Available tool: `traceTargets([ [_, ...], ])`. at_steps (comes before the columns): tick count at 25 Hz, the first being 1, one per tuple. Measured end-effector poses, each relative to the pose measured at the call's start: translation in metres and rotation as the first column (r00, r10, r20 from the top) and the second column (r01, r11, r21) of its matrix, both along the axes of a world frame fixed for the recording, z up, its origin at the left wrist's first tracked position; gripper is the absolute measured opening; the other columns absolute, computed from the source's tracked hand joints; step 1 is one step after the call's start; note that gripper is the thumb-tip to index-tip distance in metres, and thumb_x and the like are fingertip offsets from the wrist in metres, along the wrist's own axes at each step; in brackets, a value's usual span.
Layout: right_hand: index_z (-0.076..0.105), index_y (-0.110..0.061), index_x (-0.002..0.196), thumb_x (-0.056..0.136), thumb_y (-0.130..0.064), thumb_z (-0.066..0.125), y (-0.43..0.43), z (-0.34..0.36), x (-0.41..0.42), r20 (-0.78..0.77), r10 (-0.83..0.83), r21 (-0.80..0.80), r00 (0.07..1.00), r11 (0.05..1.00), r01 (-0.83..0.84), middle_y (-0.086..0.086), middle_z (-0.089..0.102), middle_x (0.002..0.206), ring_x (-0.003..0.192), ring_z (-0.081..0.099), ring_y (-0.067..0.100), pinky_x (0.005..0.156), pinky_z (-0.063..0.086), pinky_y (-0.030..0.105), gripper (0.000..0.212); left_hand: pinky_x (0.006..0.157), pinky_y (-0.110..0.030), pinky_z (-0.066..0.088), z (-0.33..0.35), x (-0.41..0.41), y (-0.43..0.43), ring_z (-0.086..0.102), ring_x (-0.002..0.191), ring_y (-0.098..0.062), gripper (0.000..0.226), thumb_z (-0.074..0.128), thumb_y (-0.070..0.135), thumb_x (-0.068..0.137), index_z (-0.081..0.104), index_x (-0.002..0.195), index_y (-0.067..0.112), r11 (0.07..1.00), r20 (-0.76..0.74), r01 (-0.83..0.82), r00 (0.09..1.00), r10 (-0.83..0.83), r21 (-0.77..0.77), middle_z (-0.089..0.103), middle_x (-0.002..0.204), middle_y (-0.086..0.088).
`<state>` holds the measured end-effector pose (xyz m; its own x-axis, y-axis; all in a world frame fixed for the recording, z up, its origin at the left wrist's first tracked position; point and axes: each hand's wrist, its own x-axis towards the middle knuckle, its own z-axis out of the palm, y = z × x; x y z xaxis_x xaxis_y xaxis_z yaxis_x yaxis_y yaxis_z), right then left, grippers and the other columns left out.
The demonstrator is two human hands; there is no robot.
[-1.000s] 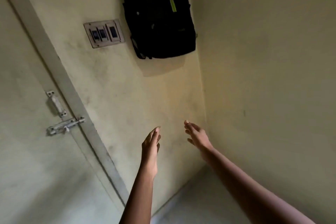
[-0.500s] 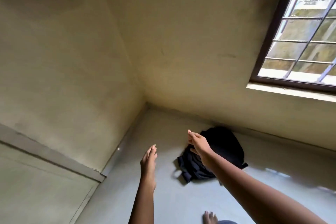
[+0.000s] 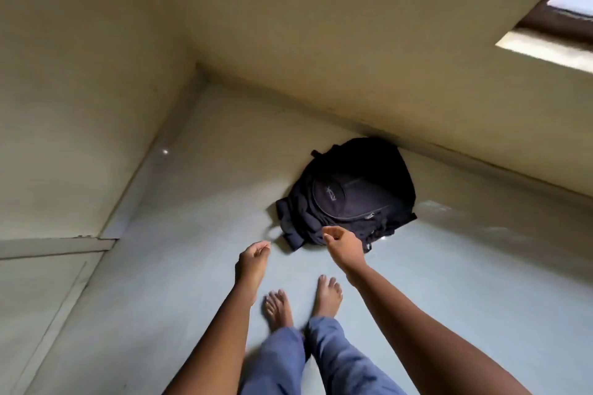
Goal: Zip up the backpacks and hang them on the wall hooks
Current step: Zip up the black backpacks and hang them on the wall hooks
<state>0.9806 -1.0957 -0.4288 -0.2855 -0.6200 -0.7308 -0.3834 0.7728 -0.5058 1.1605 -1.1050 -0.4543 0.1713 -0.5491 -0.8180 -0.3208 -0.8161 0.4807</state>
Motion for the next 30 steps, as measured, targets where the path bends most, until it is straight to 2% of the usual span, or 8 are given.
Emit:
traceTargets([
  [4, 0.058, -0.006, 0.122, 0.090, -0.015, 0.049, -0.021, -0.143, 0.009, -0.050, 0.215, 0.086, 0.975, 0.974, -0.210, 0.013, 0.060, 0.129, 0.121, 0.053, 0.028, 0.095, 0.039, 0.029, 0.034, 0.100, -0.037, 0.046, -0.116, -0.001, -0.031, 0.061, 0.113, -0.026, 0.026, 0.051, 0.018, 0.092, 0.063, 0.114, 0.012, 0.993, 0.018, 0.094, 0.995, -0.096, 0.070, 0.066, 0.119, -0.011],
  [10, 0.031, -0.006, 0.141, 0.085, -0.030, 0.061, -0.066, -0.334, 0.026, -0.056, 0.147, 0.139, 0.988, 0.981, -0.138, 0.014, 0.036, 0.145, 0.136, 0.033, 0.029, 0.109, 0.026, 0.030, 0.068, 0.095, -0.027, 0.041, -0.292, -0.002, -0.072, 0.059, 0.116, -0.023, 0.033, 0.051, 0.017, 0.092, 0.057, 0.125, 0.011, 0.955, 0.103, 0.284, 0.951, -0.293, 0.088, 0.064, 0.125, -0.009],
  [13, 0.042, -0.010, 0.133, 0.083, -0.048, 0.057, -0.073, -0.371, 0.030, -0.186, 0.393, 0.301, 0.901, 0.895, -0.328, 0.011, 0.044, 0.140, 0.133, 0.035, 0.030, 0.106, 0.032, 0.040, 0.064, 0.092, -0.023, 0.040, -0.327, -0.004, -0.074, 0.058, 0.115, -0.024, 0.035, 0.051, 0.015, 0.092, 0.055, 0.126, 0.009, 0.955, 0.083, 0.285, 0.953, -0.291, 0.083, 0.063, 0.125, -0.012],
  [15, 0.058, -0.011, 0.115, 0.084, -0.053, 0.053, -0.078, -0.355, 0.028, -0.187, 0.415, 0.291, 0.890, 0.889, -0.354, 0.014, 0.060, 0.124, 0.122, 0.049, 0.030, 0.098, 0.037, 0.038, 0.052, 0.083, -0.018, 0.038, -0.323, -0.005, -0.071, 0.059, 0.113, -0.024, 0.035, 0.052, 0.014, 0.092, 0.055, 0.127, 0.010, 0.958, 0.072, 0.281, 0.956, -0.284, 0.048, 0.063, 0.125, -0.012],
  [18, 0.065, -0.014, 0.088, 0.083, -0.047, 0.059, -0.078, -0.282, 0.022, -0.021, 0.070, 0.121, 0.997, 0.990, -0.067, 0.010, 0.070, 0.092, 0.095, 0.062, 0.026, 0.082, 0.044, 0.034, 0.034, 0.080, -0.015, 0.034, -0.276, -0.011, -0.061, 0.058, 0.114, -0.021, 0.041, 0.056, 0.019, 0.090, 0.052, 0.130, 0.014, 0.976, 0.028, 0.215, 0.976, -0.216, 0.025, 0.060, 0.127, -0.008],
  [22, 0.062, -0.001, 0.076, 0.083, -0.032, 0.064, -0.089, -0.153, 0.014, 0.165, -0.141, 0.037, 0.976, 0.990, 0.137, 0.002, 0.058, 0.070, 0.070, 0.053, 0.014, 0.065, 0.040, 0.028, 0.032, 0.085, -0.022, 0.038, -0.178, -0.022, -0.061, 0.056, 0.117, -0.023, 0.040, 0.061, 0.019, 0.087, 0.054, 0.126, 0.017, 0.999, -0.014, 0.046, 0.999, -0.046, -0.016, 0.060, 0.128, -0.007],
  [26, 0.043, -0.019, 0.055, 0.081, -0.026, 0.064, -0.101, -0.020, 0.015, 0.262, -0.245, 0.071, 0.933, 0.970, 0.234, -0.006, 0.042, 0.049, 0.049, 0.038, 0.012, 0.051, 0.029, 0.025, 0.034, 0.093, -0.039, 0.050, -0.059, -0.008, -0.071, 0.057, 0.114, -0.029, 0.054, 0.069, 0.024, 0.080, 0.049, 0.129, 0.018, 0.984, 0.074, -0.095, 0.992, 0.106, -0.148, 0.055, 0.130, -0.010],
  [30, 0.039, -0.018, 0.054, 0.083, -0.015, 0.062, -0.079, 0.097, 0.034, 0.368, -0.316, 0.107, 0.874, 0.949, 0.298, -0.003, 0.038, 0.049, 0.043, 0.034, 0.011, 0.046, 0.027, 0.021, 0.037, 0.054, -0.023, 0.052, 0.060, 0.013, -0.061, 0.062, 0.083, -0.026, 0.051, 0.069, 0.026, 0.080, 0.052, 0.126, 0.010, 0.984, -0.071, -0.181, 0.981, 0.181, 0.004, 0.061, 0.107, -0.009],
])
